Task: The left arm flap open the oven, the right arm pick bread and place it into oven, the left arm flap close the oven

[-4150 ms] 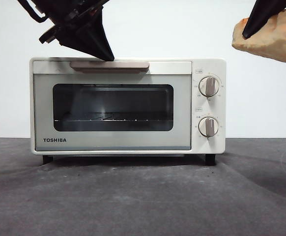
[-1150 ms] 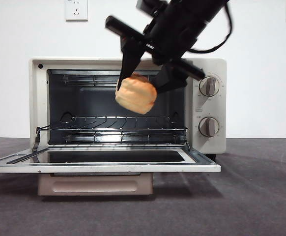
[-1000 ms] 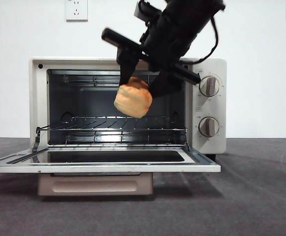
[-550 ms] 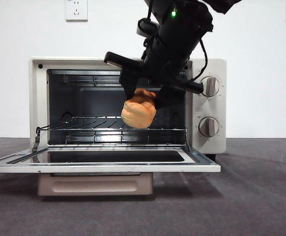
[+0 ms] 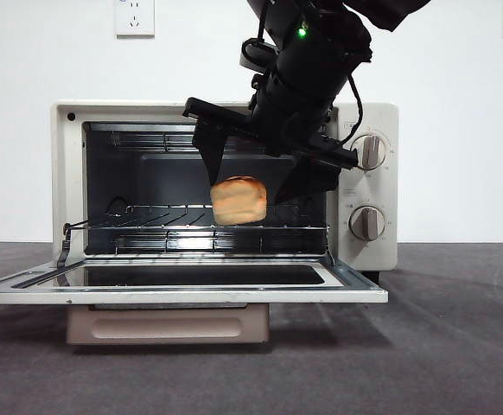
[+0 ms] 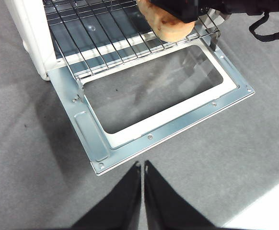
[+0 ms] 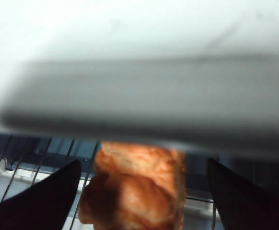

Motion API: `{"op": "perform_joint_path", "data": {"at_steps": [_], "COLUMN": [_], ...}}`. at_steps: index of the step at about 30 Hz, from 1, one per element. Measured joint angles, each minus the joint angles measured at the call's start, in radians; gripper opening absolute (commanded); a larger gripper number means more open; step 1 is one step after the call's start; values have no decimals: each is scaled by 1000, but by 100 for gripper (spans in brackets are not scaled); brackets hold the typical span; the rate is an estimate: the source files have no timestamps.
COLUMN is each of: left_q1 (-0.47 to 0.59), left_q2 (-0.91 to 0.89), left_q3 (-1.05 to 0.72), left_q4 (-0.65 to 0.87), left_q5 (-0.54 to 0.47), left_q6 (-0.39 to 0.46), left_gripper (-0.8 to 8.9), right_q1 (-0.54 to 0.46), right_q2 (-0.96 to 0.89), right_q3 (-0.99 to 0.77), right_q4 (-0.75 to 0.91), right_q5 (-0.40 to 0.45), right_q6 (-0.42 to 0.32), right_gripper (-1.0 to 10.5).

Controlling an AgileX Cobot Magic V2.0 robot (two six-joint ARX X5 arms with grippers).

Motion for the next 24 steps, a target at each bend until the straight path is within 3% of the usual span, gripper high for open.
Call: {"op": "perform_joint_path", "data": {"at_steps": [8, 15, 20, 24], "left_q1": [0, 0, 0, 0], "left_q2": [0, 0, 0, 0], "left_q3": [0, 0, 0, 0], "left_q4": [0, 0, 0, 0], "left_q5": [0, 0, 0, 0], "left_q6": [0, 0, 0, 0], "left_gripper": [16, 16, 16, 16], "right_q1": [0, 12, 21, 21], "right_q2": [-14, -139, -243, -344], "right_q3": [0, 0, 0, 0], "right_q4": [-15, -103, -217, -328], "right_q5": [-23, -45, -133, -211], "right_q6": [0, -10, -73, -167], "right_gripper": [433, 433, 432, 431]}}
